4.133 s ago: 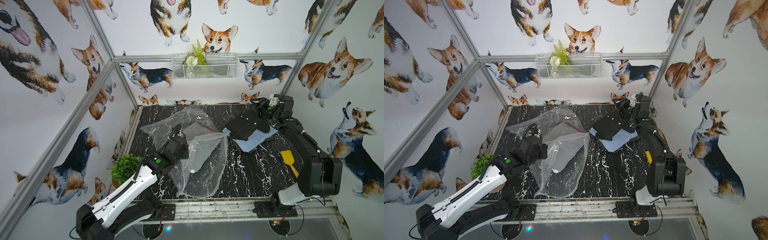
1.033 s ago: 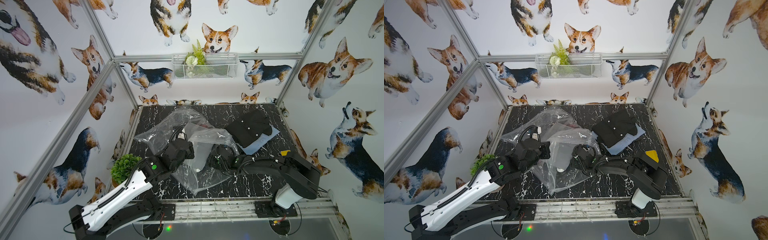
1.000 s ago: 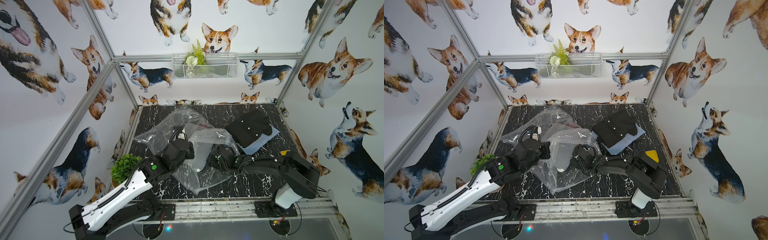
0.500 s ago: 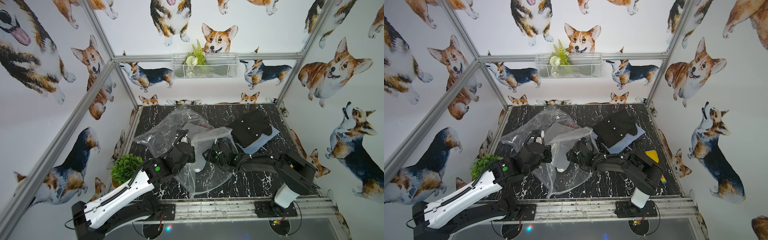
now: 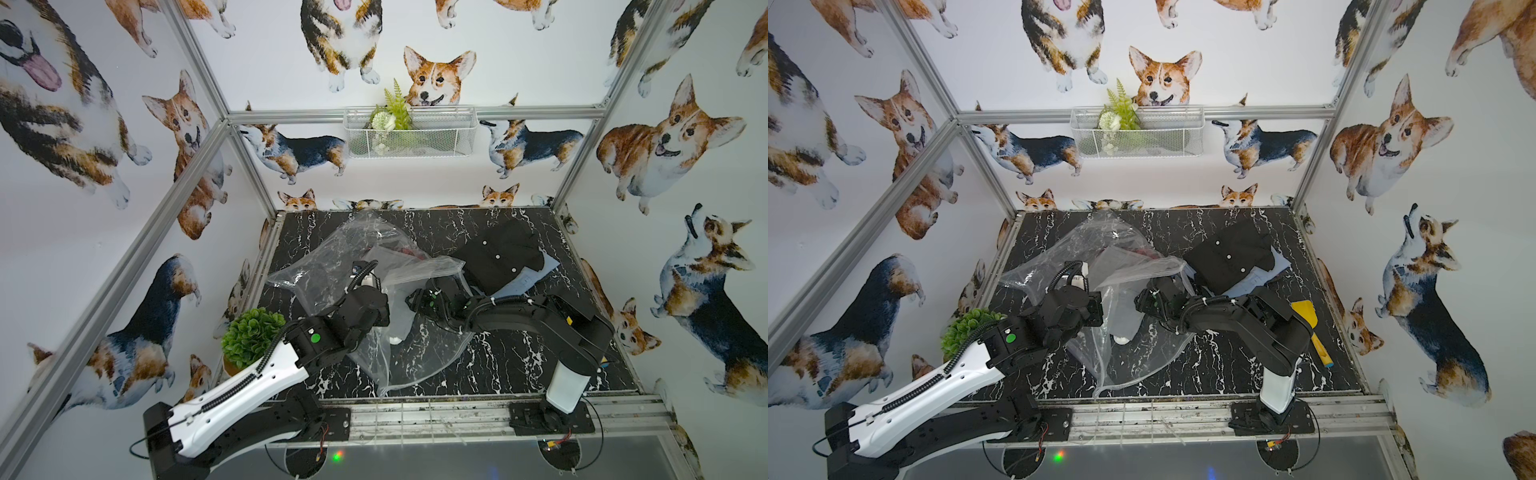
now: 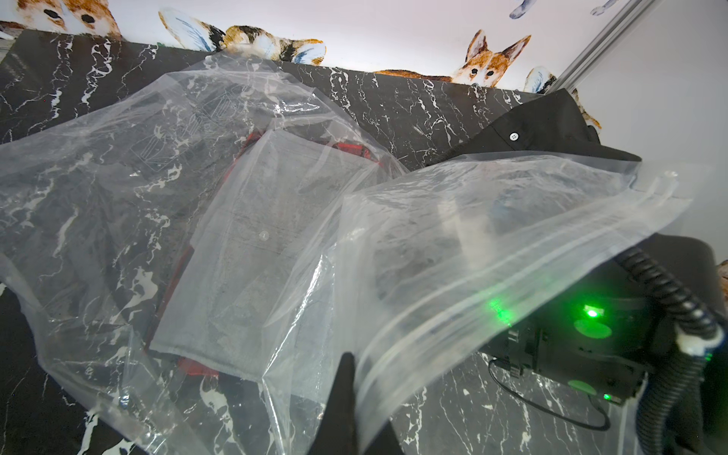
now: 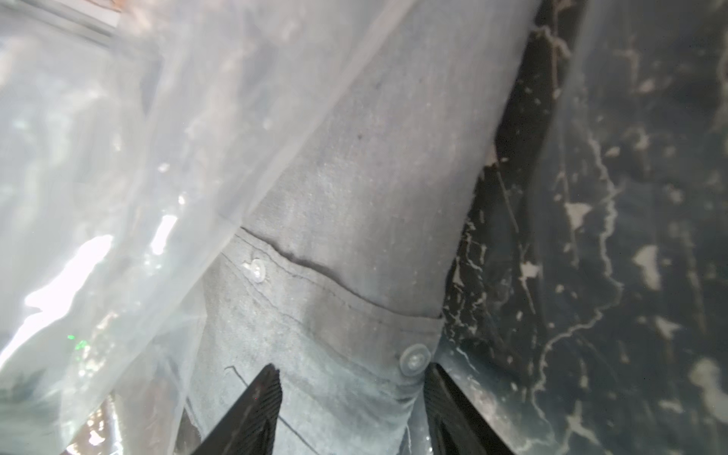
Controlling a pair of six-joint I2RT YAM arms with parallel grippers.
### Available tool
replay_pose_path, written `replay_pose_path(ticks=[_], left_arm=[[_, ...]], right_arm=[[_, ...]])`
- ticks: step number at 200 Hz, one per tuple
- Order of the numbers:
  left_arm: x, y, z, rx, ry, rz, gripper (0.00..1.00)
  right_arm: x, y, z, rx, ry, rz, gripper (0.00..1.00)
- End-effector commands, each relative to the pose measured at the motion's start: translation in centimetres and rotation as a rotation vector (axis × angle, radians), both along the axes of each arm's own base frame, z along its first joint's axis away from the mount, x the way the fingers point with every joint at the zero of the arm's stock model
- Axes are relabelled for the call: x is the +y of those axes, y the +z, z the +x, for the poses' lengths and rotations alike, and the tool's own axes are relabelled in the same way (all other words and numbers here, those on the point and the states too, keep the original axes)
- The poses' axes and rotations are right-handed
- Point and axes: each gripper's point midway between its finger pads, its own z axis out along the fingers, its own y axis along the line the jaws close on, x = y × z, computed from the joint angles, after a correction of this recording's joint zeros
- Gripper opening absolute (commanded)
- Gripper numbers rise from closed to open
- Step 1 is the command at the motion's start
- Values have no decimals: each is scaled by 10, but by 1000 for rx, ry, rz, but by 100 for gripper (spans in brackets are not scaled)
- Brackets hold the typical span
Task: Take the shirt out of the vacuum bag
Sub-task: Take out the shirt from the vacuum bag.
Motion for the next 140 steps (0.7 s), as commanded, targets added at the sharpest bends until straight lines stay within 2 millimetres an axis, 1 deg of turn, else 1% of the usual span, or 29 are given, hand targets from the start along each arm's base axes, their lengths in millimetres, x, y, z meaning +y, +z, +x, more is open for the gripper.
replay_pose_path(ticks=[1,16,29,39,62,74,101,109,121,123,125,140], left_arm=[[7,-2,0,-10,19,15,0],[7,-4,-1,-5,18,17,0],[6,-6,-1,-1,15,18,0],[7,-6,-1,-2,17,20,0],[7,-5,-1,-6,19,14,0],[7,-5,-1,-5,20,16,0],[7,-6,-1,-5,21,17,0],[7,-5,-1,-7,21,17,0],[7,-4,0,-10,20,13,0],[9,-15,-2,5,20,34,0],[9,-18,-2,9,20,38,0],[8,-20,-2,14,19,38,0]], right_arm=[[13,3,6,-7,-4,71,60],[22,4,9,-6,10,92,57],[27,9,12,-20,10,125,55],[30,15,15,-38,5,149,52],[37,30,21,-69,9,179,51],[41,38,24,-82,16,188,49],[45,57,29,-116,13,216,45],[47,62,30,-122,16,225,42],[49,65,32,-125,18,230,41],[50,66,32,-125,19,233,41],[51,66,32,-125,19,235,41],[56,65,35,-121,23,247,41]])
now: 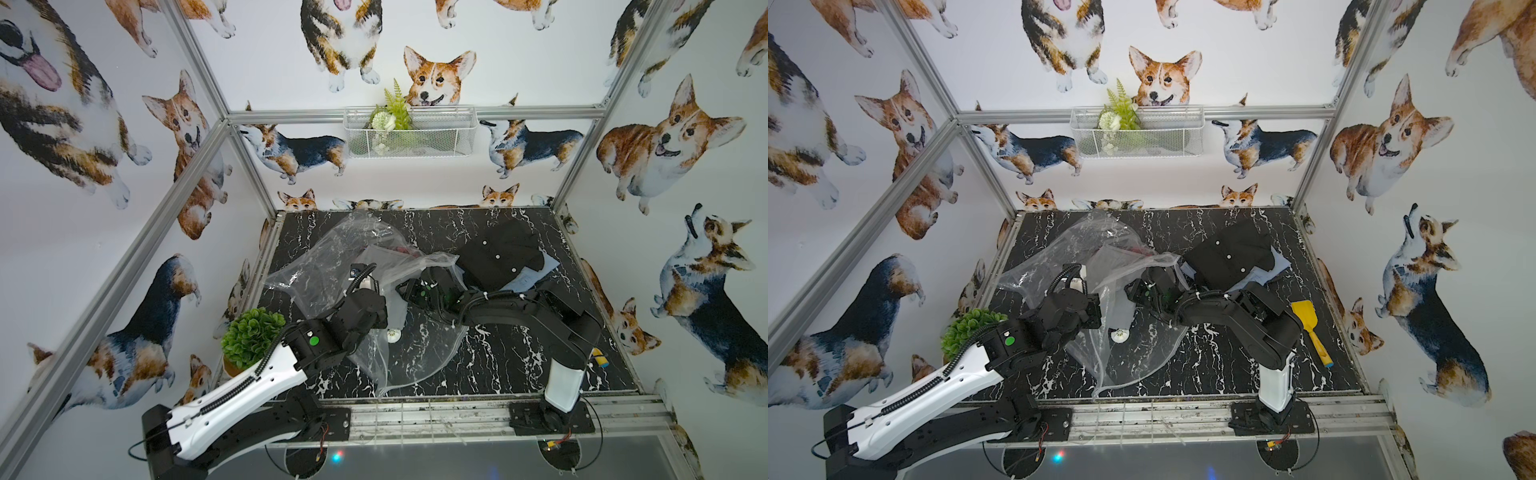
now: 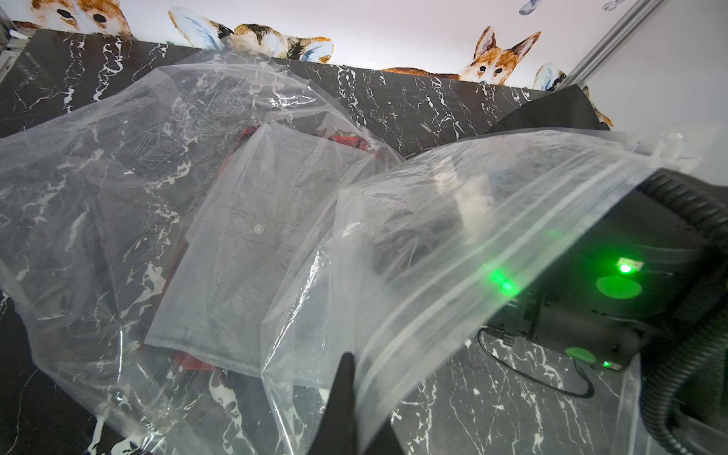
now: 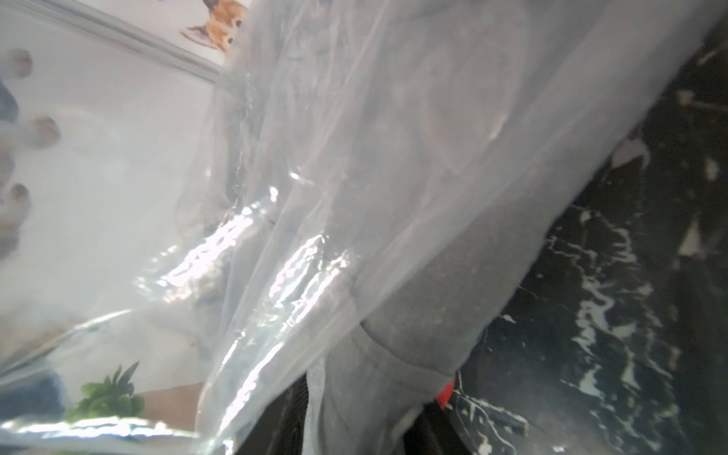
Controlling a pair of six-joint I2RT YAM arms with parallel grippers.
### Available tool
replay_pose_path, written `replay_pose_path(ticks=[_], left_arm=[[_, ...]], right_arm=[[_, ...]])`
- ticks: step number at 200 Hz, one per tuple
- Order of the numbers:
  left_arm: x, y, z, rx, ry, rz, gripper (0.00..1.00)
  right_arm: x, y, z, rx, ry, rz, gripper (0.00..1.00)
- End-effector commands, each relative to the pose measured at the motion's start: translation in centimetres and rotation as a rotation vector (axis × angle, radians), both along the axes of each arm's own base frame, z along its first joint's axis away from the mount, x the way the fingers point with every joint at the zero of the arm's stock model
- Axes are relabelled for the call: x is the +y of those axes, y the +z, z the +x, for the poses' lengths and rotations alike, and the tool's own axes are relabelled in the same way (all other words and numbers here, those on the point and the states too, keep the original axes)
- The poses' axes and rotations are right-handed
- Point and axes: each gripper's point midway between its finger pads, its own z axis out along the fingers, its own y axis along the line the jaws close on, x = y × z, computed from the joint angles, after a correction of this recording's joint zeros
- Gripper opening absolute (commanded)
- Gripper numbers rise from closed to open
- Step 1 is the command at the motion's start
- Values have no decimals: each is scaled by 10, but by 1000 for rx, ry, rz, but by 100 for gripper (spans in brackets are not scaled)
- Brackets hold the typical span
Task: Take the shirt out of the vacuum bag
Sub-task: Take out the shirt from the vacuum bag.
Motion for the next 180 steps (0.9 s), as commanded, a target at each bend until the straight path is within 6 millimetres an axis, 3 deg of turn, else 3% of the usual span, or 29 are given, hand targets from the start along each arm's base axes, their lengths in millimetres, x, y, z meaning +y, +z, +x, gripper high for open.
replay_pose_path(ticks=[1,40,87,127,141,180], left_arm=[[2,-10,-1,14,8,21,0],[2,-9,0,12,5,23,0],[2,-5,0,6,3,21,0],[1,-3,0,3,1,12,0],[1,-3,0,1,1,10,0],[1,-3,0,3,4,6,0]], right_arm=[[15,19,8,-20,-1,84,42],[24,19,10,-6,9,124,41],[34,-4,7,33,39,76,48],[39,-18,8,50,31,65,48],[43,-18,7,49,39,62,42],[51,-15,10,45,44,77,4]])
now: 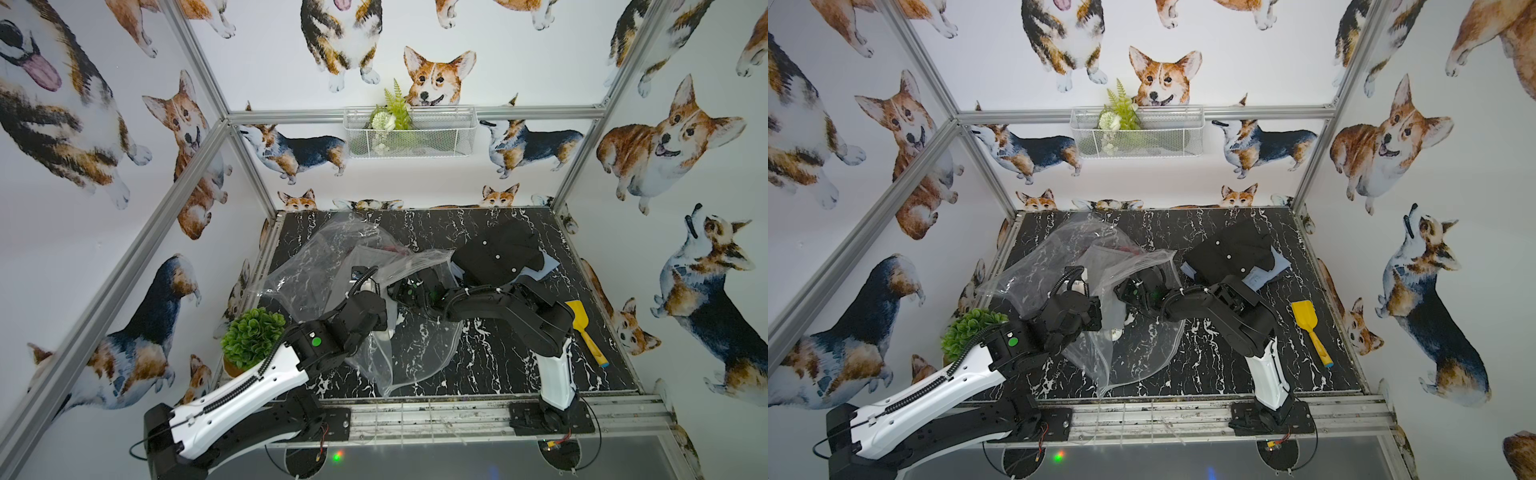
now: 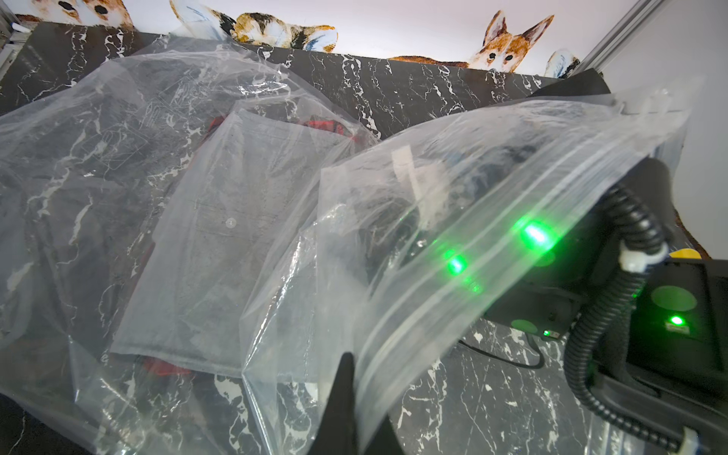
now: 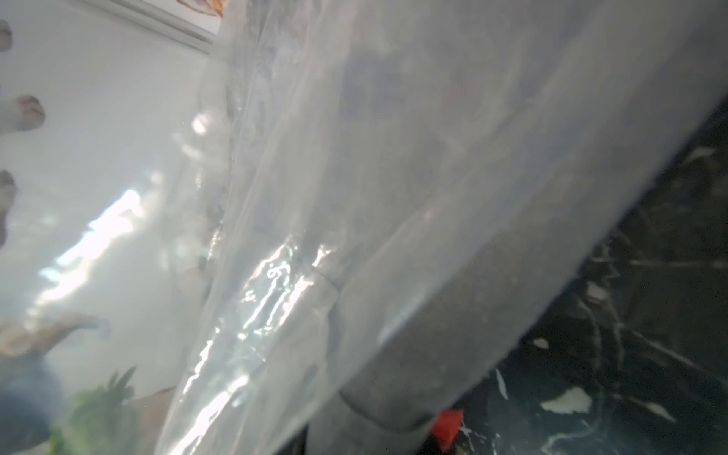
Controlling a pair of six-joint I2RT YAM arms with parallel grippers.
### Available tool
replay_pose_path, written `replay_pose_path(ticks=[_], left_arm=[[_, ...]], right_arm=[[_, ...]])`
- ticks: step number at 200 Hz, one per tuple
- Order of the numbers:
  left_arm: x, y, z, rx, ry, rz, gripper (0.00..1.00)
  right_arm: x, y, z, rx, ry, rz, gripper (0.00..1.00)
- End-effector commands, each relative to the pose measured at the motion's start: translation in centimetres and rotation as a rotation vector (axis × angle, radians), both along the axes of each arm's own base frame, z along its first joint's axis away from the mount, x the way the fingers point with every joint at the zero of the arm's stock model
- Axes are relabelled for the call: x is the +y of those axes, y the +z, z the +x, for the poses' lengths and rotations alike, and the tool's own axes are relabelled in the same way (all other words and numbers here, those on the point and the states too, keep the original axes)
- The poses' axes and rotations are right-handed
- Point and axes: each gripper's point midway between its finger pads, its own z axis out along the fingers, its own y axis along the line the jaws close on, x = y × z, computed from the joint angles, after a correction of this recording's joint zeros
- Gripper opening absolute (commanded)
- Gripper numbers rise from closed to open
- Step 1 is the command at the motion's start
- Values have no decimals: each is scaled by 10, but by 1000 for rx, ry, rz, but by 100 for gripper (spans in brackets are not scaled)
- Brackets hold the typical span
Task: Take the shirt out of the vacuum bag
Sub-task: Take out the shirt from the vacuum bag.
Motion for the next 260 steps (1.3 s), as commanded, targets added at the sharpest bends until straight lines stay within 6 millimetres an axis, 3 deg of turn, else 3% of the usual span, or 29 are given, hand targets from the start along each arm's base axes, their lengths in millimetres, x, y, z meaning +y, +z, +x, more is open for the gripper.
replay_pose_path(ticks=[1,40,78,151,186,260], left_arm=[[0,3,1,-7,5,-10,0],[4,3,0,-12,15,-10,0],[7,1,-1,-12,24,-8,0],[6,-3,5,-10,45,24,0],[7,-7,6,-6,54,35,0],[7,-12,9,2,64,51,0]], right_arm=[[8,8,4,10,-16,50,3],[12,22,3,-1,7,83,0],[-4,47,-7,-39,-8,102,0],[-19,69,-66,-52,64,128,0],[-22,92,-90,-64,113,158,0],[-71,129,-125,-117,140,109,0]])
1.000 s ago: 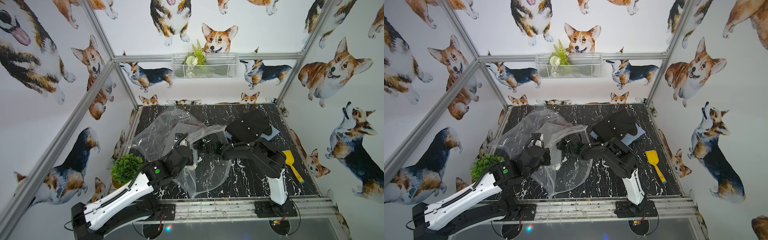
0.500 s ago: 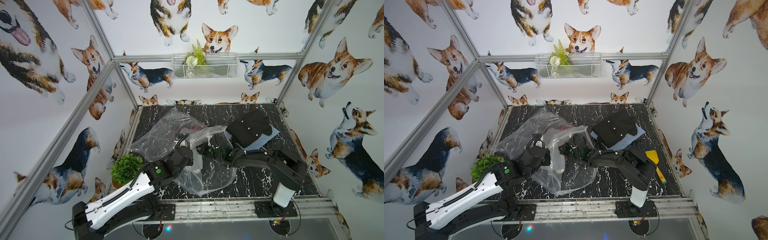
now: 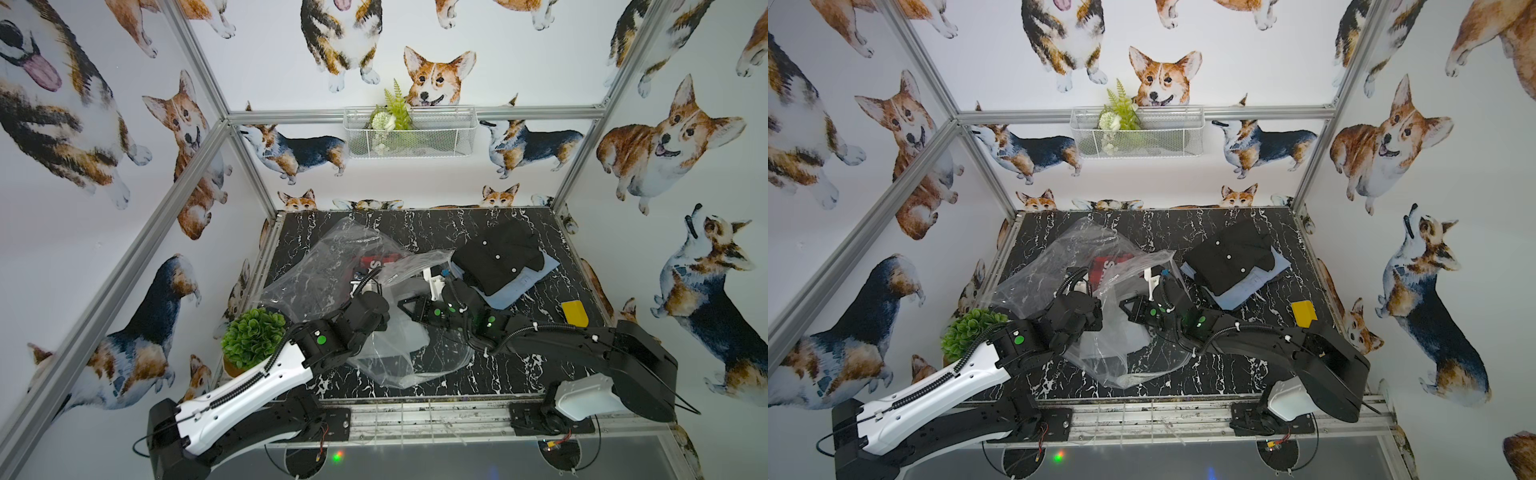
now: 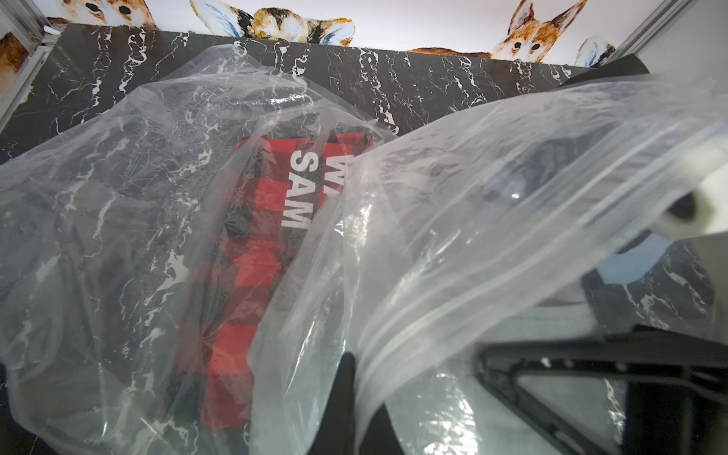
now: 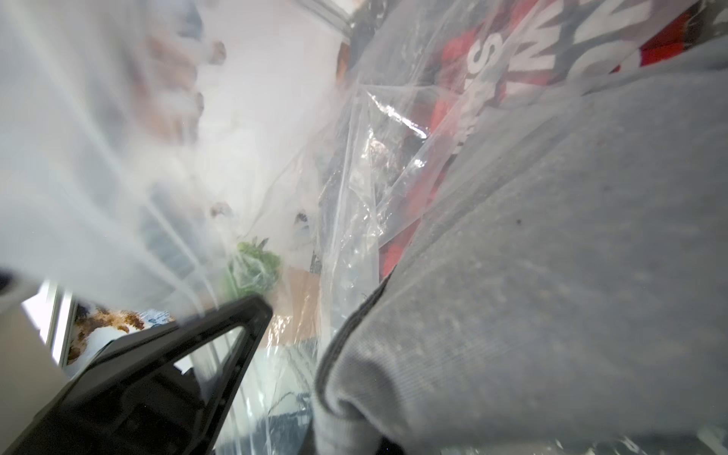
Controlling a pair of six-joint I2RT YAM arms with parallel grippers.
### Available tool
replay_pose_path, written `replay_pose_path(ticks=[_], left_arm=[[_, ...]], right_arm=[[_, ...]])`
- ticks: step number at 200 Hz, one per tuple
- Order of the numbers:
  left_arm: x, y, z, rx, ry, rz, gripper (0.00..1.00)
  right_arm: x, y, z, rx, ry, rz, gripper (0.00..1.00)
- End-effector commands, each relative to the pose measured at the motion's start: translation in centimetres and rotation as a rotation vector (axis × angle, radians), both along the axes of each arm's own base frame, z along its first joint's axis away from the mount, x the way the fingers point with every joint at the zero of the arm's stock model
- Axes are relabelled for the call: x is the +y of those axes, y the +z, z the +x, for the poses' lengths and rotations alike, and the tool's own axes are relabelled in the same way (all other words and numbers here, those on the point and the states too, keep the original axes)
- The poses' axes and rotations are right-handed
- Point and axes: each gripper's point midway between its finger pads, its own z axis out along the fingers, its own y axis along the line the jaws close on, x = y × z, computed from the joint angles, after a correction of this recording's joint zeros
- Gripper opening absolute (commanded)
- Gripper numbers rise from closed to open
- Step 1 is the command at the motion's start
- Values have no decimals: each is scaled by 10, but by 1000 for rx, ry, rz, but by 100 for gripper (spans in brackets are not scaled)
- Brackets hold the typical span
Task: Take the shirt out of the vacuum bag
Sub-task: Take out the shirt from the vacuum bag.
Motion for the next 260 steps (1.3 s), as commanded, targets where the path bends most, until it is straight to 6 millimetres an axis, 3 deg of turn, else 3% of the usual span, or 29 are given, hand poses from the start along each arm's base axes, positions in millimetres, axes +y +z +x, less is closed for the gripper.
replay_pose_path(ticks=[1,37,98,145,168,196,217,239,260], left_arm=[[1,-1,4,-7,25,-2,0],[-2,-5,7,2,22,8,0],[1,-18,9,23,37,53,0],[11,-21,11,28,55,71,0],[14,-21,11,29,58,87,0],[17,-21,10,30,58,87,0],[19,-21,8,32,58,83,0],[22,-20,6,30,59,83,0],[24,-18,5,27,62,78,0]], right_arm=[[-10,3,-8,4,6,-24,0],[-28,27,-19,-23,11,-3,0],[-57,121,-41,-114,40,92,0],[-111,174,-48,-224,-56,106,0],[-135,188,-43,-235,-95,85,0],[-162,198,-26,-239,-168,48,0],[-180,208,0,-207,-204,72,0],[-208,213,49,-122,-280,169,0],[-221,211,91,-65,-295,229,0]])
